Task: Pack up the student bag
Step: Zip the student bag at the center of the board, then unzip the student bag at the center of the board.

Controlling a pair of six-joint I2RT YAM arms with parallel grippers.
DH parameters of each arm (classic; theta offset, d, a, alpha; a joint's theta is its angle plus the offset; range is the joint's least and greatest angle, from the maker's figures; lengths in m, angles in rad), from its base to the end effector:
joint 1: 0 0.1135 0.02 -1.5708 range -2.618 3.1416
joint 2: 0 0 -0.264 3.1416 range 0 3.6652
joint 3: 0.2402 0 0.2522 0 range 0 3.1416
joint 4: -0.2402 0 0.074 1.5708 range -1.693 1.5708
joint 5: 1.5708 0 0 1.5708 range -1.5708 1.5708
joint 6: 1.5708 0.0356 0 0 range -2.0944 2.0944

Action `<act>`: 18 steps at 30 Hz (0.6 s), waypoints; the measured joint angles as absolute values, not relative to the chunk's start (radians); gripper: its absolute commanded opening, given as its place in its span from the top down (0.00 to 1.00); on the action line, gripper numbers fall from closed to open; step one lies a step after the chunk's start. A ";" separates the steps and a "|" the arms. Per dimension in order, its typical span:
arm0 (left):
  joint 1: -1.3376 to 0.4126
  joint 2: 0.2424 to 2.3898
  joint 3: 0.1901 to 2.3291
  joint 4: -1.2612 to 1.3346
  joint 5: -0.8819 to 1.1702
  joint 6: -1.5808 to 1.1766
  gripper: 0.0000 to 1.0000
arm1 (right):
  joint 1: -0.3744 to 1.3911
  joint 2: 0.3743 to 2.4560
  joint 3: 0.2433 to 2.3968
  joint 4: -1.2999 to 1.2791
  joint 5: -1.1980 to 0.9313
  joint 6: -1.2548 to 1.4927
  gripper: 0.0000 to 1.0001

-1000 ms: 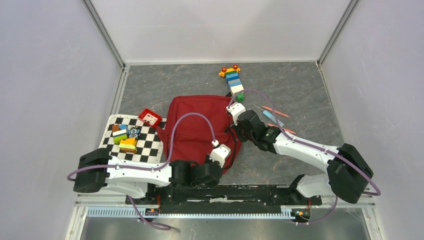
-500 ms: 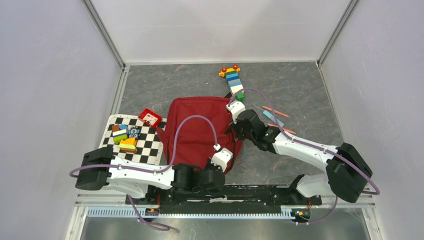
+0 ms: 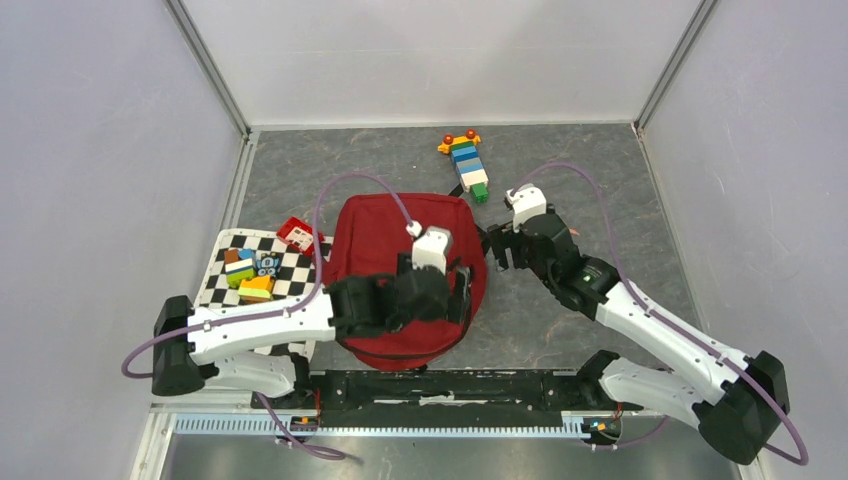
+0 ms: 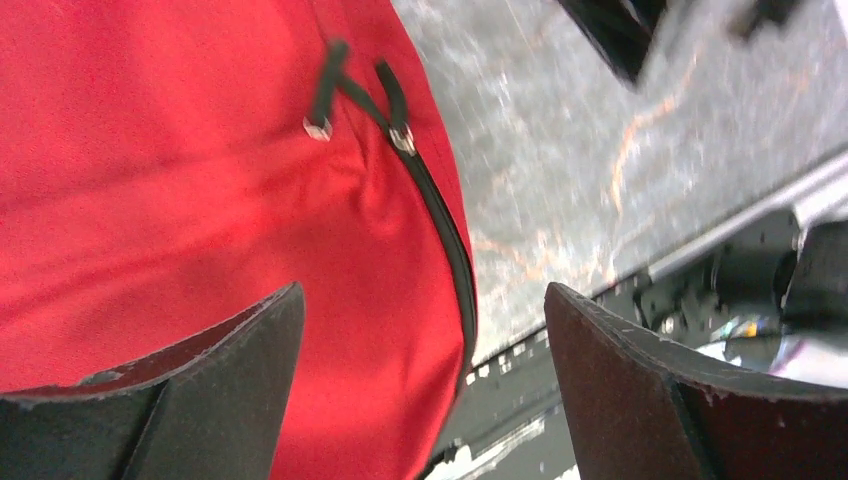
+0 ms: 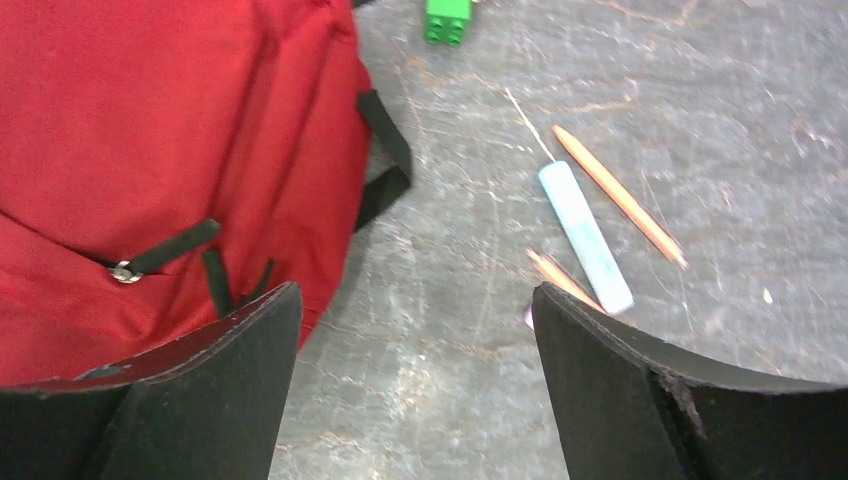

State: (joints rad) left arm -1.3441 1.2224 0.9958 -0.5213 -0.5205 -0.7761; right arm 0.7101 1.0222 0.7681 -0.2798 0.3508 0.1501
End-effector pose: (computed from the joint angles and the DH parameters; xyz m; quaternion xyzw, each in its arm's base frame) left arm 0.0754 -0.2483 0.2937 0.1494 0.8790 -0.2219 0.3947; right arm 0.1801 0.1387 0.2806 -0.1532 0.8459 0.0657 0.5067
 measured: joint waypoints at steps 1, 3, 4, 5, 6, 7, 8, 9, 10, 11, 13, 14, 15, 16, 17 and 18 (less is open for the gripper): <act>-1.304 1.227 1.019 -0.530 -0.513 -0.766 0.10 | 0.700 1.011 0.768 -0.298 0.358 0.155 0.10; -1.219 1.247 1.057 -0.532 -0.479 -0.733 0.17 | 0.680 0.992 0.768 -0.332 0.372 0.166 0.10; -1.180 1.263 1.073 -0.530 -0.462 -0.715 0.19 | 0.669 0.983 0.768 -0.344 0.378 0.173 0.10; -1.141 1.284 1.090 -0.530 -0.445 -0.694 0.21 | 0.657 0.974 0.768 -0.356 0.381 0.179 0.10; -1.112 1.305 1.106 -0.529 -0.434 -0.672 0.24 | 0.649 0.967 0.768 -0.366 0.384 0.187 0.10; -1.084 1.333 1.125 -0.527 -0.424 -0.648 0.26 | 0.642 0.960 0.768 -0.375 0.387 0.195 0.10; -1.058 1.368 1.148 -0.523 -0.411 -0.621 0.28 | 0.636 0.954 0.765 -0.379 0.390 0.204 0.10; -1.039 1.406 1.172 -0.521 -0.402 -0.594 0.30 | 0.633 0.948 0.760 -0.379 0.393 0.213 0.10; -1.025 1.445 1.198 -0.519 -0.384 -0.567 0.31 | 0.632 0.942 0.753 -0.380 0.394 0.222 0.10; -1.017 1.478 1.219 -0.518 -0.377 -0.548 0.33 | 0.632 0.937 0.745 -0.382 0.394 0.232 0.10; -1.002 1.559 1.278 -0.521 -0.356 -0.500 0.38 | 0.632 0.929 0.726 -0.384 0.392 0.256 0.10; -0.998 1.597 1.306 -0.522 -0.353 -0.479 0.42 | 0.632 0.925 0.716 -0.385 0.389 0.268 0.10; -0.994 1.638 1.336 -0.522 -0.353 -0.456 0.45 | 0.632 0.921 0.709 -0.385 0.387 0.278 0.10; -0.993 1.676 1.363 -0.524 -0.357 -0.436 0.47 | 0.632 0.914 0.701 -0.384 0.383 0.288 0.10; -0.992 1.703 1.383 -0.525 -0.360 -0.420 0.50 | 0.632 0.905 0.692 -0.384 0.379 0.295 0.10; -0.991 1.740 1.407 -0.529 -0.369 -0.401 0.53 | 0.632 0.895 0.685 -0.385 0.375 0.303 0.10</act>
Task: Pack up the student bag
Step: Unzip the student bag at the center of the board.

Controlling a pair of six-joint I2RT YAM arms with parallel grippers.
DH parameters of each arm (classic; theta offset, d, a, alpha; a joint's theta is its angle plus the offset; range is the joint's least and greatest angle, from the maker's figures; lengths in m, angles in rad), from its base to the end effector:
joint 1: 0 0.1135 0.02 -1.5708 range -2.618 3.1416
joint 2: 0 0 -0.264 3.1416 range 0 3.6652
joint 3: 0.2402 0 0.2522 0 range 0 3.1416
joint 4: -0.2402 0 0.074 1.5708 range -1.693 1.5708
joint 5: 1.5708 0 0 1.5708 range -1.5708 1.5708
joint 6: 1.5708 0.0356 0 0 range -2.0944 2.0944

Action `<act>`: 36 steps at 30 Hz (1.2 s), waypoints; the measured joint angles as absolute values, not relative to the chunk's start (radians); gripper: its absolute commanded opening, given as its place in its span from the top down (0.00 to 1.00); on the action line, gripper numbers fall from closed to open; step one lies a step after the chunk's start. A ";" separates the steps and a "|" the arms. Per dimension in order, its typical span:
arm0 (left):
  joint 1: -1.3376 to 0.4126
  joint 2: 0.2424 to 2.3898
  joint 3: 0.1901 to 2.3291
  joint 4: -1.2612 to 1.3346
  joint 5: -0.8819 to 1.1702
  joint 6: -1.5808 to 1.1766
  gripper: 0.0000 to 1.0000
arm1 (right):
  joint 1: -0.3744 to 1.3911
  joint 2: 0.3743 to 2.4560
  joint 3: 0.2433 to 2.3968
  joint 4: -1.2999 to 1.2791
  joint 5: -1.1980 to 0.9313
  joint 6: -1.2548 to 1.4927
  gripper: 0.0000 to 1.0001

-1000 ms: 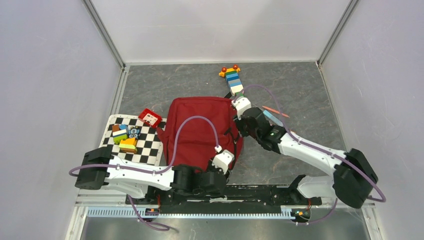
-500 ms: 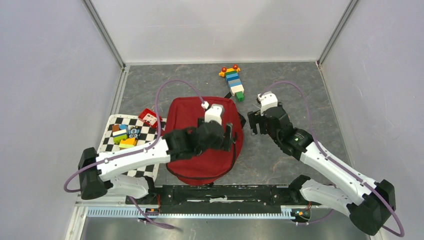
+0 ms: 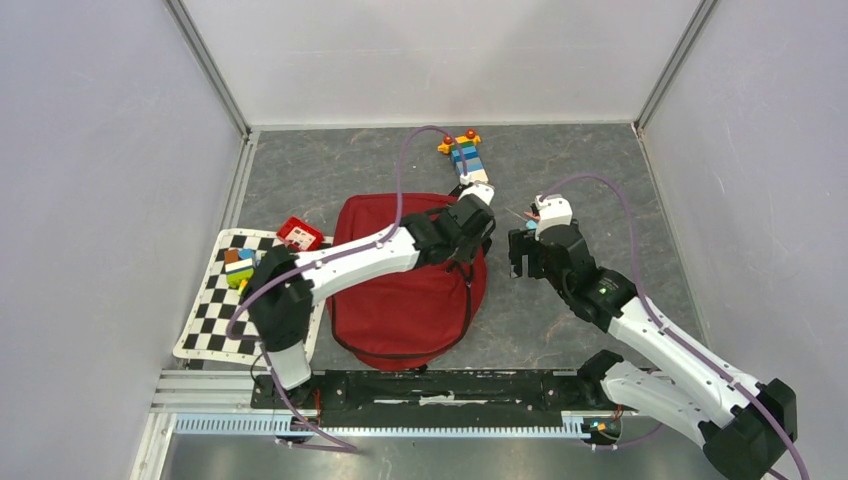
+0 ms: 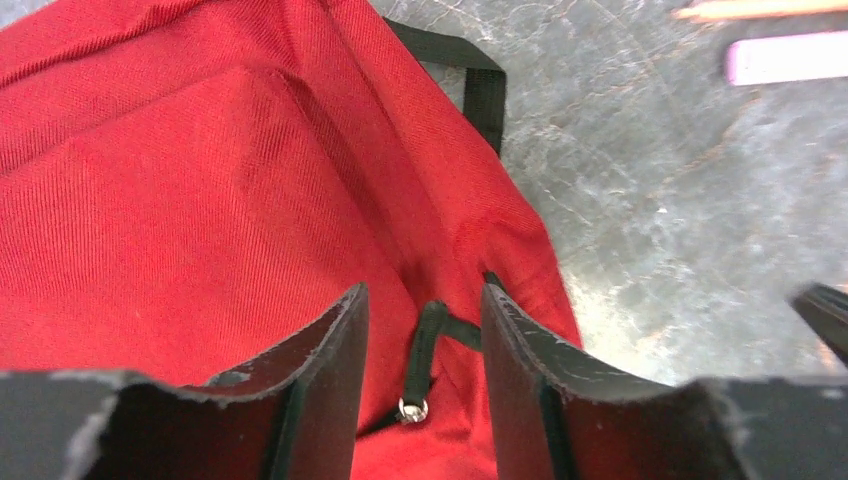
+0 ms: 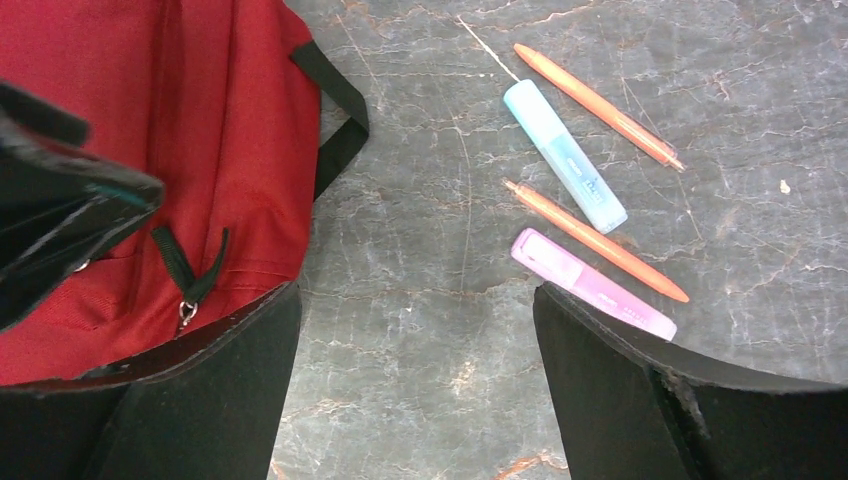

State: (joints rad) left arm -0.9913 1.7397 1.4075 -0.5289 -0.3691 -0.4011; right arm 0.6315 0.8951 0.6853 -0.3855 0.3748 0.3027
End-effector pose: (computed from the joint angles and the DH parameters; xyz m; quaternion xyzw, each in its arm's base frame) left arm 0.2218 -0.3154 0.2693 0.2071 0.9005 -0.0870 0.3724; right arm 0.1656 0.1050 0.2671 -0.0559 0.8705 0.0604 0.4852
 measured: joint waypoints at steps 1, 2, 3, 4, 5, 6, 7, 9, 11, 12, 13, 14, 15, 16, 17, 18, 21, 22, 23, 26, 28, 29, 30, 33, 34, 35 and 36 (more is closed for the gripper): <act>-0.990 1.766 1.423 -0.531 -0.375 -0.387 0.55 | 0.632 0.886 0.682 -0.386 0.371 0.308 0.10; -0.989 1.784 1.432 -0.534 -0.382 -0.377 0.57 | 0.632 0.881 0.681 -0.386 0.368 0.310 0.10; -0.987 1.804 1.444 -0.544 -0.389 -0.371 0.59 | 0.632 0.877 0.681 -0.386 0.366 0.311 0.10; -0.985 1.822 1.452 -0.549 -0.393 -0.366 0.60 | 0.632 0.873 0.681 -0.386 0.363 0.313 0.10; -0.983 1.835 1.456 -0.551 -0.393 -0.364 0.61 | 0.632 0.872 0.680 -0.386 0.363 0.314 0.10; -0.982 1.843 1.457 -0.554 -0.394 -0.364 0.61 | 0.632 0.872 0.680 -0.386 0.360 0.315 0.10; -0.981 1.848 1.457 -0.559 -0.395 -0.365 0.61 | 0.632 0.872 0.677 -0.385 0.358 0.316 0.10; -0.981 1.849 1.454 -0.567 -0.395 -0.366 0.63 | 0.632 0.872 0.670 -0.385 0.352 0.319 0.10; -0.981 1.840 1.432 -0.551 -0.397 -0.371 0.63 | 0.632 0.872 0.661 -0.384 0.340 0.322 0.10; -0.981 1.833 1.414 -0.543 -0.396 -0.377 0.63 | 0.632 0.873 0.656 -0.384 0.335 0.323 0.10; -0.981 1.826 1.398 -0.542 -0.392 -0.383 0.63 | 0.632 0.875 0.654 -0.383 0.332 0.323 0.10; -0.982 1.817 1.377 -0.537 -0.389 -0.392 0.62 | 0.632 0.877 0.652 -0.383 0.328 0.325 0.10; -0.984 1.808 1.358 -0.533 -0.388 -0.399 0.61 | 0.632 0.881 0.650 -0.382 0.323 0.326 0.10; -0.987 1.799 1.342 -0.528 -0.387 -0.405 0.61 | 0.632 0.884 0.649 -0.383 0.318 0.326 0.10; -0.991 1.794 1.333 -0.524 -0.387 -0.411 0.60 | 0.632 0.886 0.648 -0.382 0.316 0.327 0.10; -0.997 1.789 1.327 -0.521 -0.387 -0.415 0.60 | 0.632 0.888 0.648 -0.382 0.313 0.329 0.10; -1.015 1.777 1.322 -0.516 -0.386 -0.424 0.59 | 0.632 0.893 0.645 -0.378 0.305 0.332 0.10; -1.019 1.774 1.322 -0.513 -0.386 -0.426 0.59 | 0.632 0.894 0.645 -0.375 0.302 0.333 0.10; -1.023 1.771 1.322 -0.510 -0.386 -0.427 0.59 | 0.632 0.896 0.644 -0.375 0.297 0.336 0.10; -1.024 1.769 1.322 -0.496 -0.386 -0.428 0.59 | 0.632 0.900 0.643 -0.374 0.288 0.337 0.10; -1.023 1.769 1.322 -0.495 -0.387 -0.428 0.59 | 0.632 0.902 0.643 -0.374 0.285 0.337 0.10; -1.023 1.769 1.322 -0.495 -0.387 -0.428 0.59 | 0.632 0.903 0.643 -0.374 0.284 0.337 0.10; -1.023 1.770 1.323 -0.495 -0.387 -0.427 0.59 | 0.632 0.904 0.643 -0.373 0.281 0.337 0.10; -1.023 1.771 1.323 -0.495 -0.389 -0.427 0.61 | 0.632 0.907 0.643 -0.371 0.274 0.337 0.10; -1.023 1.772 1.323 -0.495 -0.390 -0.426 0.62 | 0.632 0.908 0.643 -0.369 0.271 0.337 0.10; -1.023 1.773 1.323 -0.495 -0.390 -0.426 0.62 | 0.632 0.910 0.643 -0.368 0.269 0.337 0.10; -1.023 1.774 1.323 -0.495 -0.390 -0.426 0.62 | 0.632 0.912 0.643 -0.366 0.267 0.337 0.10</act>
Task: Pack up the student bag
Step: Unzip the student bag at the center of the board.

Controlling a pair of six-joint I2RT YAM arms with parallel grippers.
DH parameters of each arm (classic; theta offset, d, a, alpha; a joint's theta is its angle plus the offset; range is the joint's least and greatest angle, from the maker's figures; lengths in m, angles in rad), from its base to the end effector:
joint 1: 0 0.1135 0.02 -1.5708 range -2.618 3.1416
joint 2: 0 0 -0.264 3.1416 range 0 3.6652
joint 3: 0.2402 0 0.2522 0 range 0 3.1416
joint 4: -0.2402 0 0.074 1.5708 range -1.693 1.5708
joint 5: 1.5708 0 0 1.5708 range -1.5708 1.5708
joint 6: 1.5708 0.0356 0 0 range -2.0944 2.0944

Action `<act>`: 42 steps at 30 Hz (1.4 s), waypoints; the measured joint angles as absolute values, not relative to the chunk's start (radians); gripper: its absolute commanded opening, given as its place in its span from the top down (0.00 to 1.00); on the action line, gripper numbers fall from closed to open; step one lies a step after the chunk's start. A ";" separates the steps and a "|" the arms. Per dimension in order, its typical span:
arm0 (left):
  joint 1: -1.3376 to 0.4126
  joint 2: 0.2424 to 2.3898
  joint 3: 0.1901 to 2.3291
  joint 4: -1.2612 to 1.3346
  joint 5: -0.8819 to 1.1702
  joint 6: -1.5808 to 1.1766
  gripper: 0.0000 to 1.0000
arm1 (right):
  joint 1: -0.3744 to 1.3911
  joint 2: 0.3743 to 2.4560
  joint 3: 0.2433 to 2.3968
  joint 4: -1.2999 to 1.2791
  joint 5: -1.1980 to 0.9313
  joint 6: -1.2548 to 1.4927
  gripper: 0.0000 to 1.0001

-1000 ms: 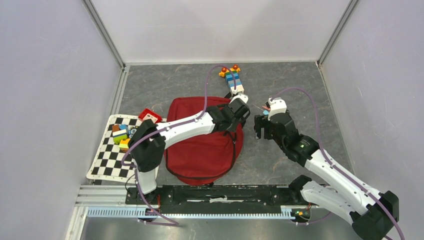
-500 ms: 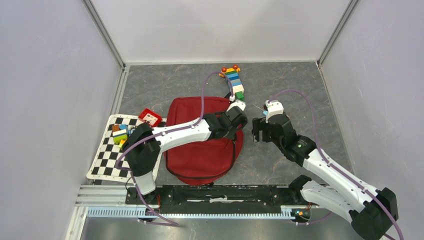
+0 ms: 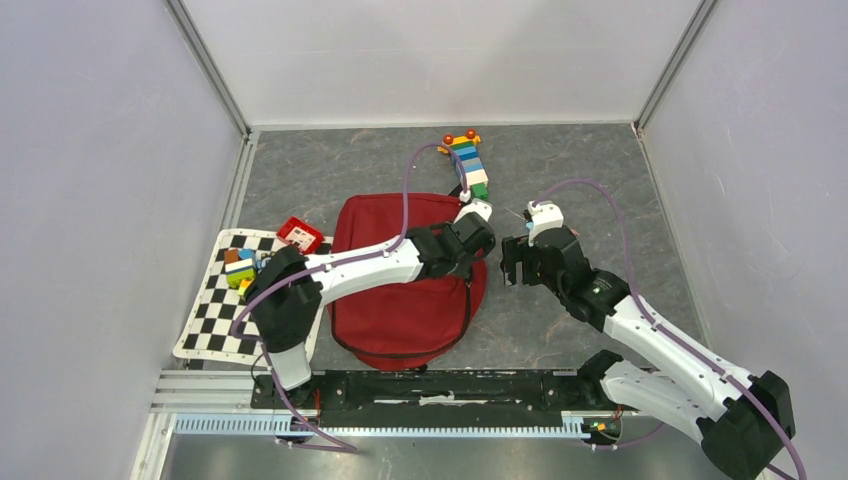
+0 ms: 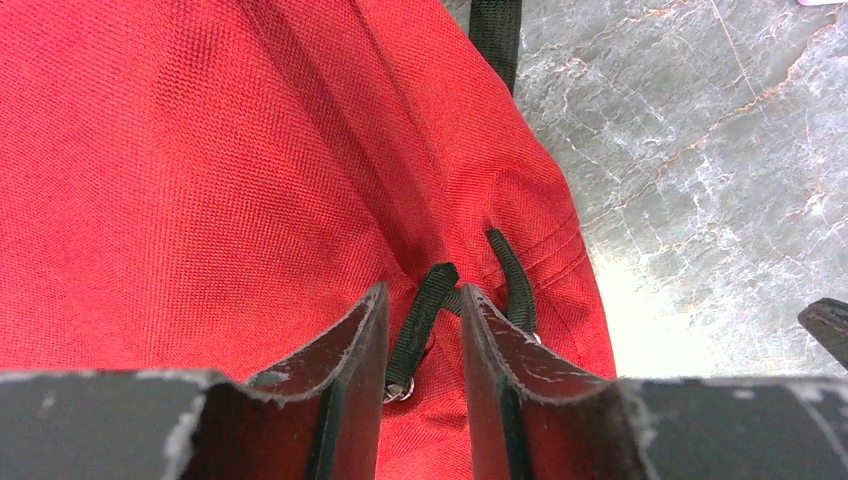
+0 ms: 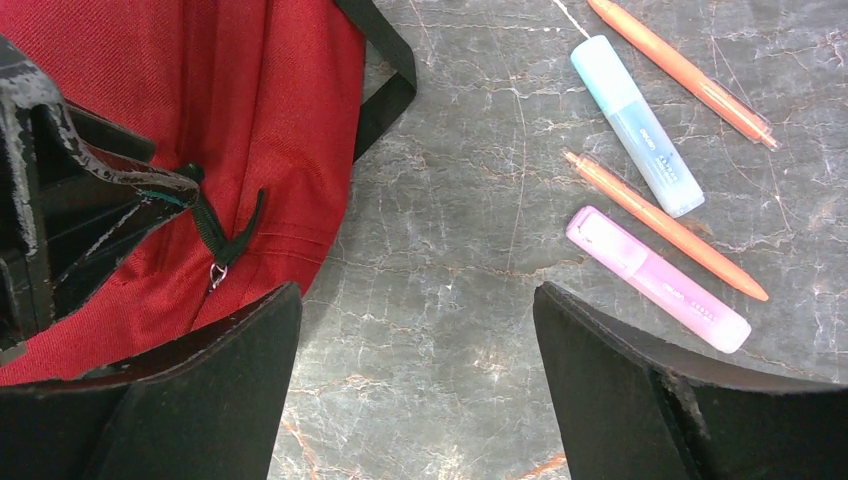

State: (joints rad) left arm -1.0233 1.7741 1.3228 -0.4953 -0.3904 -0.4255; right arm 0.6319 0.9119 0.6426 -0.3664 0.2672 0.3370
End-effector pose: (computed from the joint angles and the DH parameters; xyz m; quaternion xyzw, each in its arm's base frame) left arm 0.2106 -0.3194 0.2325 0.2180 0.9098 -0.0614 0.3479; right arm 0.1650 0.1092 0.2506 -0.0706 0.8839 0.1028 0.4507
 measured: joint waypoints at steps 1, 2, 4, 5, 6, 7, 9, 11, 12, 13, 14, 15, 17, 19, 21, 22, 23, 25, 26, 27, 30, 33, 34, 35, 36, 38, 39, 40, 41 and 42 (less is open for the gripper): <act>-1.024 1.776 1.323 -0.496 -0.391 -0.426 0.62 | 0.632 0.913 0.643 -0.366 0.266 0.337 0.10; -1.024 1.779 1.323 -0.496 -0.391 -0.425 0.63 | 0.632 0.915 0.643 -0.365 0.265 0.338 0.10; -1.028 1.787 1.323 -0.496 -0.398 -0.424 0.68 | 0.632 0.918 0.643 -0.361 0.262 0.341 0.10; -1.032 1.794 1.323 -0.496 -0.410 -0.424 0.71 | 0.632 0.918 0.643 -0.359 0.261 0.343 0.10; -1.036 1.801 1.323 -0.497 -0.419 -0.423 0.75 | 0.632 0.919 0.643 -0.359 0.259 0.344 0.10; -1.042 1.808 1.323 -0.499 -0.440 -0.422 0.79 | 0.632 0.919 0.643 -0.358 0.258 0.344 0.10; -1.055 1.824 1.325 -0.506 -0.483 -0.421 0.83 | 0.632 0.922 0.643 -0.355 0.254 0.345 0.10; -1.067 1.839 1.330 -0.524 -0.532 -0.421 0.86 | 0.632 0.927 0.643 -0.353 0.250 0.345 0.10; -1.071 1.840 1.331 -0.528 -0.552 -0.421 0.86 | 0.632 0.929 0.643 -0.353 0.247 0.345 0.10; -1.074 1.840 1.331 -0.533 -0.566 -0.422 0.86 | 0.632 0.931 0.643 -0.353 0.245 0.345 0.10; -1.076 1.839 1.332 -0.538 -0.581 -0.422 0.87 | 0.632 0.933 0.643 -0.353 0.244 0.345 0.10; -1.078 1.839 1.333 -0.538 -0.590 -0.422 0.88 | 0.632 0.934 0.643 -0.353 0.244 0.345 0.10; -1.079 1.837 1.333 -0.542 -0.604 -0.427 0.91 | 0.632 0.938 0.643 -0.352 0.242 0.345 0.10; -1.078 1.829 1.332 -0.543 -0.609 -0.433 0.95 | 0.632 0.944 0.643 -0.351 0.239 0.347 0.10; -1.078 1.812 1.332 -0.544 -0.619 -0.447 0.98 | 0.632 0.952 0.643 -0.347 0.233 0.348 0.10; -1.078 1.800 1.332 -0.544 -0.626 -0.454 0.98 | 0.632 0.956 0.643 -0.344 0.230 0.348 0.10; -1.077 1.786 1.332 -0.544 -0.629 -0.464 0.98 | 0.632 0.959 0.643 -0.341 0.227 0.349 0.11; -1.077 1.755 1.327 -0.542 -0.632 -0.485 0.98 | 0.632 0.967 0.641 -0.331 0.218 0.351 0.12; -1.077 1.733 1.317 -0.538 -0.632 -0.497 0.98 | 0.632 0.971 0.640 -0.323 0.212 0.352 0.13; -1.077 1.711 1.304 -0.530 -0.632 -0.509 0.98 | 0.632 0.974 0.637 -0.315 0.204 0.352 0.14; -1.077 1.650 1.260 -0.505 -0.630 -0.541 0.98 | 0.632 0.987 0.626 -0.282 0.166 0.353 0.17; -1.071 1.624 1.235 -0.490 -0.629 -0.565 0.98 | 0.632 1.005 0.606 -0.229 0.107 0.355 0.16; -1.069 1.621 1.229 -0.488 -0.629 -0.570 0.98 | 0.632 1.009 0.593 -0.202 0.084 0.356 0.16; -1.065 1.618 1.220 -0.484 -0.628 -0.576 0.98 | 0.632 1.011 0.579 -0.175 0.060 0.357 0.17; -1.061 1.615 1.211 -0.482 -0.628 -0.582 0.98 | 0.632 1.013 0.563 -0.145 0.035 0.361 0.20; -1.053 1.604 1.189 -0.478 -0.627 -0.596 0.98 | 0.633 1.017 0.533 -0.078 -0.014 0.370 0.29; -1.049 1.596 1.179 -0.477 -0.627 -0.603 0.98 | 0.636 1.023 0.522 -0.043 -0.036 0.376 0.33; -1.045 1.588 1.168 -0.474 -0.625 -0.609 0.98 | 0.640 1.032 0.517 -0.016 -0.054 0.382 0.34; -1.042 1.581 1.160 -0.471 -0.625 -0.614 0.98 | 0.644 1.046 0.515 0.012 -0.072 0.390 0.36; -1.038 1.571 1.148 -0.464 -0.620 -0.620 0.98 | 0.650 1.066 0.515 0.047 -0.087 0.398 0.37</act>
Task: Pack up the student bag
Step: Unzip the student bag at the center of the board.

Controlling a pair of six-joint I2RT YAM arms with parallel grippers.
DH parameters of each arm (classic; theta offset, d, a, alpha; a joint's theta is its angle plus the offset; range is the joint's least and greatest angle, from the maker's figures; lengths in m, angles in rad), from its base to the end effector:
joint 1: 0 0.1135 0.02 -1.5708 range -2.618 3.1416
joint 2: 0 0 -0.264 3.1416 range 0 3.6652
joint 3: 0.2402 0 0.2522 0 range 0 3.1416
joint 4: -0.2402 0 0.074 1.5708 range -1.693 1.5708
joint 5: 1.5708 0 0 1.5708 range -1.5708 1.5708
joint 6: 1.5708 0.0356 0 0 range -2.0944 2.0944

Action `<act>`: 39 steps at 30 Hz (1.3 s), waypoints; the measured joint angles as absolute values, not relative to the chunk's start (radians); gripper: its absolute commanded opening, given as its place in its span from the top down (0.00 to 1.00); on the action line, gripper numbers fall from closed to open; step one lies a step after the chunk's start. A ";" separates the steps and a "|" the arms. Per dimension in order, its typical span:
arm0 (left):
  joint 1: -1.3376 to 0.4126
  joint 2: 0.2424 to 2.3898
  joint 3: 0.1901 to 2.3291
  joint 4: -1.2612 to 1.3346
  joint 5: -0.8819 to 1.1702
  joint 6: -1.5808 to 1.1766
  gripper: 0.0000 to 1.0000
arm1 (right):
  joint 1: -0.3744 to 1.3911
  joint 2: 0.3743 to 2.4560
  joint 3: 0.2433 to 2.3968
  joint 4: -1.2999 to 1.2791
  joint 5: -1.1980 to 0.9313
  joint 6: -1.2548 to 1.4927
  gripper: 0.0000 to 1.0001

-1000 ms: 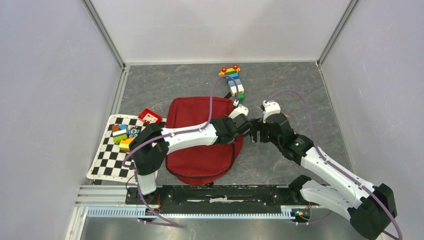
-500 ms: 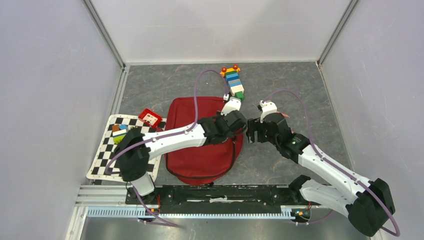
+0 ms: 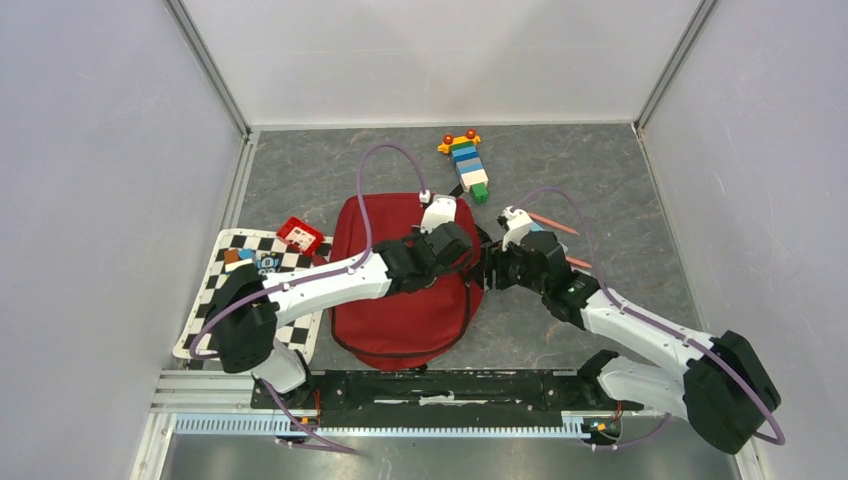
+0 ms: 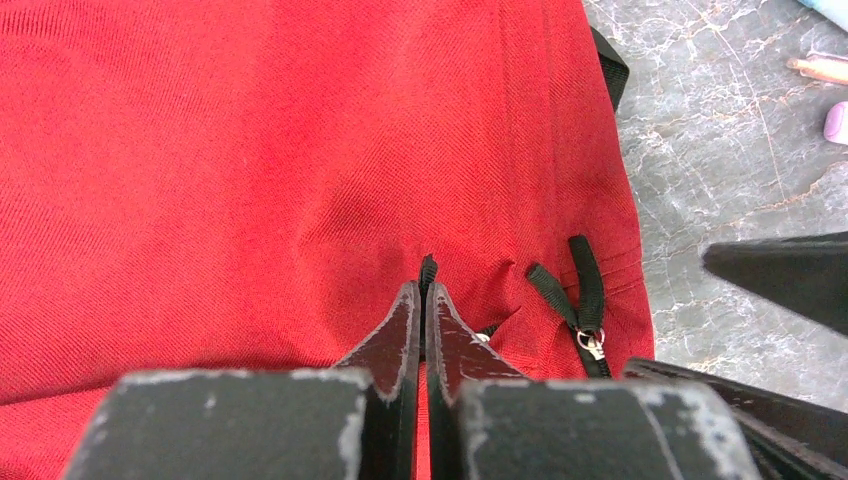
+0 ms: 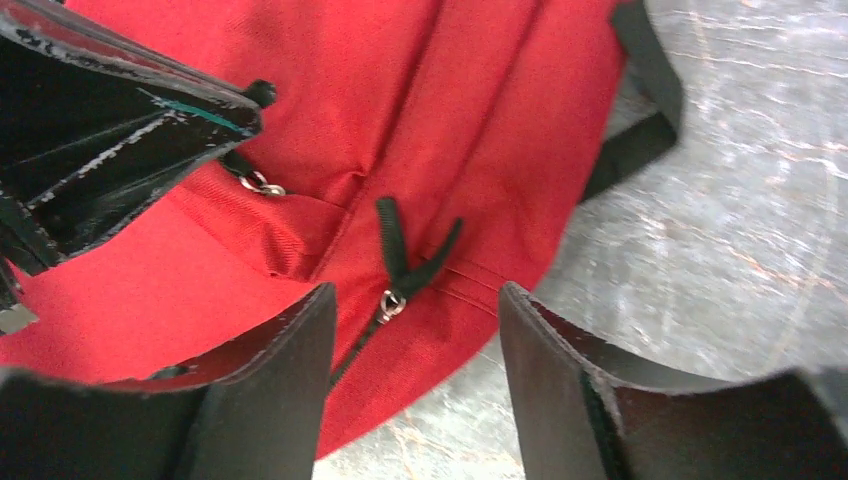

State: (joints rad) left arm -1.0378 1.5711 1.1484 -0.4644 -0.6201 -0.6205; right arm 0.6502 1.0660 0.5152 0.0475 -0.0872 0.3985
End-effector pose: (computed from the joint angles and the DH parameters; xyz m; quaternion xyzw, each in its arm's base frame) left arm 0.1871 -0.2764 0.2519 0.0858 0.8989 -0.0412 0.4276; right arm 0.1799 0.1407 0.2147 -0.1299 0.8505 0.2870 0.4212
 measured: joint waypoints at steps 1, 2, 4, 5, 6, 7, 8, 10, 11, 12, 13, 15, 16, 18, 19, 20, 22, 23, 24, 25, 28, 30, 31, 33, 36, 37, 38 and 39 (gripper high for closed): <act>-1.035 1.565 1.141 -0.459 -0.617 -0.627 0.98 | 0.657 1.082 0.515 0.069 -0.098 0.405 0.37; -1.032 1.556 1.132 -0.455 -0.612 -0.633 0.98 | 0.665 1.099 0.515 0.091 -0.109 0.416 0.37; -1.026 1.539 1.116 -0.443 -0.598 -0.644 0.98 | 0.687 1.139 0.515 0.134 -0.126 0.434 0.37; -1.024 1.533 1.110 -0.437 -0.594 -0.647 0.98 | 0.696 1.153 0.516 0.149 -0.132 0.443 0.37; -1.023 1.528 1.107 -0.434 -0.592 -0.650 0.98 | 0.705 1.168 0.515 0.166 -0.136 0.452 0.37; -1.021 1.523 1.104 -0.431 -0.591 -0.654 0.98 | 0.716 1.186 0.516 0.186 -0.141 0.464 0.39; -1.020 1.518 1.102 -0.427 -0.589 -0.660 0.98 | 0.724 1.209 0.516 0.210 -0.145 0.478 0.41; -1.018 1.511 1.095 -0.417 -0.585 -0.666 0.98 | 0.736 1.233 0.516 0.231 -0.151 0.492 0.42; -1.017 1.510 1.092 -0.414 -0.583 -0.667 0.98 | 0.740 1.246 0.517 0.239 -0.155 0.498 0.42; -1.016 1.510 1.089 -0.411 -0.580 -0.670 0.98 | 0.743 1.262 0.520 0.249 -0.158 0.508 0.42; -1.015 1.510 1.084 -0.410 -0.577 -0.671 0.98 | 0.745 1.276 0.523 0.255 -0.159 0.513 0.42; -1.013 1.509 1.073 -0.408 -0.573 -0.675 0.98 | 0.746 1.298 0.529 0.263 -0.162 0.525 0.41; -1.012 1.507 1.069 -0.409 -0.573 -0.677 0.98 | 0.746 1.305 0.531 0.266 -0.162 0.528 0.40; -1.009 1.500 1.059 -0.405 -0.572 -0.682 0.98 | 0.747 1.313 0.538 0.273 -0.166 0.537 0.39; -1.007 1.497 1.056 -0.403 -0.571 -0.684 0.98 | 0.748 1.315 0.543 0.278 -0.169 0.540 0.38; -1.005 1.494 1.055 -0.401 -0.569 -0.685 0.98 | 0.749 1.317 0.547 0.282 -0.173 0.546 0.38; -1.004 1.489 1.055 -0.394 -0.568 -0.686 0.98 | 0.752 1.322 0.559 0.290 -0.180 0.554 0.36; -1.003 1.487 1.055 -0.392 -0.567 -0.686 0.98 | 0.754 1.323 0.563 0.294 -0.182 0.559 0.34; -1.003 1.485 1.055 -0.391 -0.566 -0.688 0.98 | 0.757 1.323 0.567 0.297 -0.183 0.563 0.34; -1.003 1.484 1.055 -0.390 -0.566 -0.689 0.98 | 0.760 1.323 0.570 0.300 -0.183 0.567 0.33; -1.000 1.482 1.055 -0.388 -0.566 -0.690 0.98 | 0.768 1.323 0.572 0.304 -0.183 0.575 0.36; -0.999 1.482 1.055 -0.387 -0.565 -0.692 0.98 | 0.773 1.324 0.572 0.302 -0.176 0.579 0.42; -0.999 1.482 1.055 -0.387 -0.565 -0.692 0.98 | 0.774 1.325 0.572 0.298 -0.171 0.580 0.47; -0.998 1.481 1.055 -0.387 -0.565 -0.692 0.98 | 0.777 1.333 0.574 0.286 -0.155 0.581 0.60; -0.997 1.477 1.055 -0.387 -0.565 -0.692 0.98 | 0.778 1.346 0.576 0.265 -0.130 0.583 0.85; -0.996 1.475 1.055 -0.387 -0.565 -0.692 0.98 | 0.778 1.348 0.576 0.262 -0.125 0.585 0.93; -0.995 1.473 1.054 -0.387 -0.565 -0.692 0.98 | 0.778 1.348 0.577 0.261 -0.120 0.584 1.00; -0.994 1.469 1.051 -0.388 -0.566 -0.692 0.98 | 0.778 1.348 0.581 0.259 -0.111 0.588 1.00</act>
State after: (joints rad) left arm -0.9943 1.4689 1.0512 -0.3878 -0.5655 -0.6918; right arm 0.7780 1.3479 0.5812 0.2588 -0.1112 0.5884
